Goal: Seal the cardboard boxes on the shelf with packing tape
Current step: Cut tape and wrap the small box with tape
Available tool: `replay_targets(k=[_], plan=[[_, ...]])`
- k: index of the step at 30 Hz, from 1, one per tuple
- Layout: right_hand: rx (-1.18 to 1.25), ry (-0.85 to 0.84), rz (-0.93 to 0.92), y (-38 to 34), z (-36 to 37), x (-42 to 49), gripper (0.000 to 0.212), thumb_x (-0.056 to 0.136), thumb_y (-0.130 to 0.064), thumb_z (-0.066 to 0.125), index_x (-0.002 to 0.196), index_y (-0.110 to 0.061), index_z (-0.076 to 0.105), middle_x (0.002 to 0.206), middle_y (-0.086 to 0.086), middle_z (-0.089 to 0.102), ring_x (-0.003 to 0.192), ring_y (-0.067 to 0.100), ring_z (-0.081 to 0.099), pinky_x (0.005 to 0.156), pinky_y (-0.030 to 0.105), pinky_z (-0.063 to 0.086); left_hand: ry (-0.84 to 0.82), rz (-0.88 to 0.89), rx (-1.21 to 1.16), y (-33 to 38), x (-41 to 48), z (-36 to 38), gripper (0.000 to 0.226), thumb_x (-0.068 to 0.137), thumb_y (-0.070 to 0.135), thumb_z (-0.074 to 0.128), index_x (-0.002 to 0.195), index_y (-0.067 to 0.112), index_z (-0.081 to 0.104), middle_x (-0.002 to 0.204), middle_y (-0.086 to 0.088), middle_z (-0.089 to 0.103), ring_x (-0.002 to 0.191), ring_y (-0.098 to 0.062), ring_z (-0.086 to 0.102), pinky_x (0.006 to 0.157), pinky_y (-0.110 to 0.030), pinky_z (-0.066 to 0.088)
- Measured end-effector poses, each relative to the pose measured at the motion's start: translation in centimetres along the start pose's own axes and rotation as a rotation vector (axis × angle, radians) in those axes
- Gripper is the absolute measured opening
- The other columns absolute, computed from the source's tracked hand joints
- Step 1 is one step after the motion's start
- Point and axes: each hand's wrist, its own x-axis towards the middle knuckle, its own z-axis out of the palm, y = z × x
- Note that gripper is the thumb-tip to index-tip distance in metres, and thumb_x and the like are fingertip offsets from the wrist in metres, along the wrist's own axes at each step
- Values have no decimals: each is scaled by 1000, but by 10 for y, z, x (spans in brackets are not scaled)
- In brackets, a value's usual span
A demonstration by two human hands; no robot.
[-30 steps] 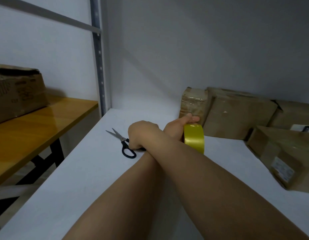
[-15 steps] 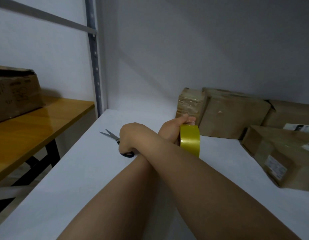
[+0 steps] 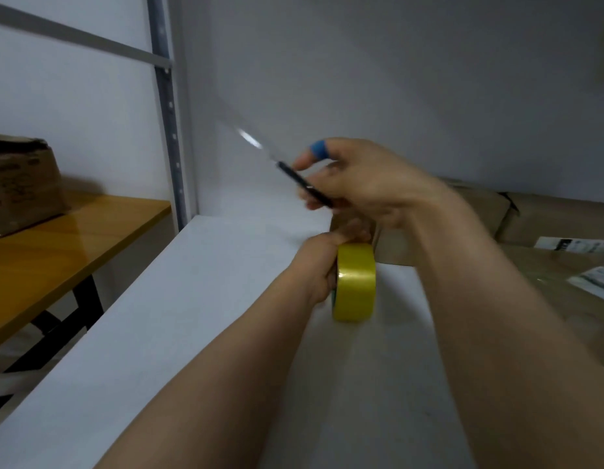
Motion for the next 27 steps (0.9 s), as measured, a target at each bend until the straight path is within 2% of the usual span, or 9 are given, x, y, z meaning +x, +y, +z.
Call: replay_targets(k=[1,4,6,8,11,16,20,22,27], plan=[[-3,9,18,6,-17,-10,21,94,-9,67,112,-20,65,76,-1,76,76,13,74,77,35,59,5,5,2,-3,2,0,12,91,17,71,98,7,69,86,-11,69,69,-21,66,61,-30,57],[-35,17,80,29,-55,-38,24,87,-19,77,109,-23,67,74,-8,72,72,5,67,69,26,52,30,-12,0,-3,7,-1,19,90,27,74,92,8,72,90,-11,71,76,-23,66,67,-34,58],[-36,16,150,44,-75,-59,44,65,-35,91,102,-25,69,80,-6,72,76,7,65,71,27,49,2,-32,16,-4,10,-5,21,92,31,71,86,10,73,88,-9,70,78,-23,65,76,-35,57],[-59,-2,187,60,-94,-77,70,40,-51,96,100,-24,72,81,-1,71,75,10,64,73,31,48,-6,-40,30,-3,10,-6,22,91,32,72,84,11,74,92,-10,69,82,-25,65,86,-40,55],[11,-12,208,83,-112,-96,92,22,-62,97,95,-14,69,74,4,66,64,11,59,53,20,46,-12,-45,54,-4,12,-9,22,88,32,74,82,11,77,92,-10,69,79,-23,66,84,-40,55],[41,-63,242,103,-131,-111,97,22,-59,99,98,-6,71,85,18,68,67,18,60,45,20,44,-32,-60,57,-3,16,-12,22,87,34,75,81,13,77,92,-6,70,79,-20,66,86,-39,54],[8,-135,281,108,-127,-104,105,21,-62,98,103,-4,69,83,13,69,66,14,60,47,19,44,-15,-57,60,-3,18,-14,24,82,36,77,80,12,79,91,-8,72,81,-22,67,88,-40,55],[25,-146,278,111,-122,-96,99,21,-63,97,100,-10,70,83,11,71,67,14,61,48,20,45,-6,-50,69,-4,18,-14,24,83,35,76,81,12,79,91,-8,72,82,-22,67,88,-40,55],[83,-167,277,111,-113,-79,93,23,-61,98,98,-15,69,82,9,71,65,12,63,49,19,46,-10,-47,66,-2,15,-14,23,88,33,73,85,10,77,88,-7,73,76,-20,68,77,-34,58]])
